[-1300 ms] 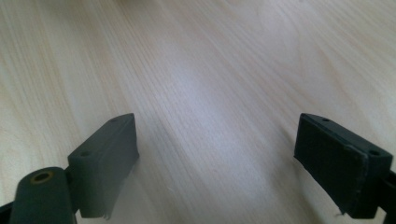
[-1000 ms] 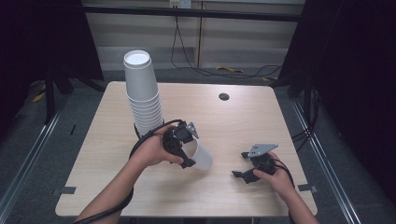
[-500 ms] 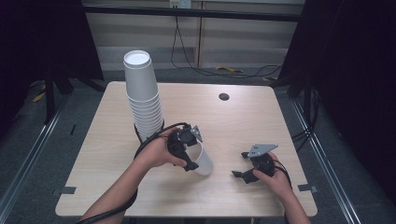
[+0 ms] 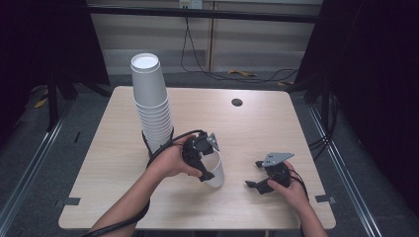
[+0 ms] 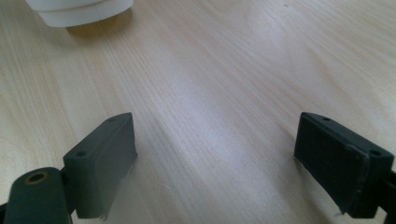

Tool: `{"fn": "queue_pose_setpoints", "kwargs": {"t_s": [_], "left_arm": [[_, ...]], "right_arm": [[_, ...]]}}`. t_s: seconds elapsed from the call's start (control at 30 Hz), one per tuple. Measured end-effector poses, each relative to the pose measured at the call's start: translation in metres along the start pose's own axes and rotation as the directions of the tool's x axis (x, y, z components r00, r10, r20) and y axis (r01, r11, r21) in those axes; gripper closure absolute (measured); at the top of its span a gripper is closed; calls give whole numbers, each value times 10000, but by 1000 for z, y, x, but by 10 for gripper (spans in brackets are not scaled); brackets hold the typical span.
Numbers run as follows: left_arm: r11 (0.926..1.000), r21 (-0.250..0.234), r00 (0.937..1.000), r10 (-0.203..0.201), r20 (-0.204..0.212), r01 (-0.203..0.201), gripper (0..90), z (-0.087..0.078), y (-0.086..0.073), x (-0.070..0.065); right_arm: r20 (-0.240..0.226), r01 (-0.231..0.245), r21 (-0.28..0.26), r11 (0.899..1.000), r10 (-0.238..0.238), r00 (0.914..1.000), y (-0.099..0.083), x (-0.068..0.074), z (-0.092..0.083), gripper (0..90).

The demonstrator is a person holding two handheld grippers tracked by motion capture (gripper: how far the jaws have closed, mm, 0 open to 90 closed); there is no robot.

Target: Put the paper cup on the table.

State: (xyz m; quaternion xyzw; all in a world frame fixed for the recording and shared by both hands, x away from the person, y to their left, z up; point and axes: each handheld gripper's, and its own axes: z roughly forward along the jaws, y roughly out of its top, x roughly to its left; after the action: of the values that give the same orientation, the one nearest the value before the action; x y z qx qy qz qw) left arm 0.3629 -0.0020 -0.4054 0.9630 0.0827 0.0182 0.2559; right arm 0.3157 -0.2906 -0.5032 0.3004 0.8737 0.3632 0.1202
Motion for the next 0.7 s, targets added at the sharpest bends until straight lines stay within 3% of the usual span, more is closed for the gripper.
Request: {"fn": "queue_pose_setpoints", "kwargs": {"t_s": [0.33, 0.7], "left_arm": [[9962, -857, 9999, -157, -68, 150, 55, 11, -5, -1], [9925, -1173, 9994, -327, 59, 332, 73, 21, -17, -4]], "right_arm": [[2, -2, 0, 10000, 2, 10000, 0, 0, 0, 122], [8, 2, -5, 10000, -2, 10000, 0, 0, 0, 123]]}}
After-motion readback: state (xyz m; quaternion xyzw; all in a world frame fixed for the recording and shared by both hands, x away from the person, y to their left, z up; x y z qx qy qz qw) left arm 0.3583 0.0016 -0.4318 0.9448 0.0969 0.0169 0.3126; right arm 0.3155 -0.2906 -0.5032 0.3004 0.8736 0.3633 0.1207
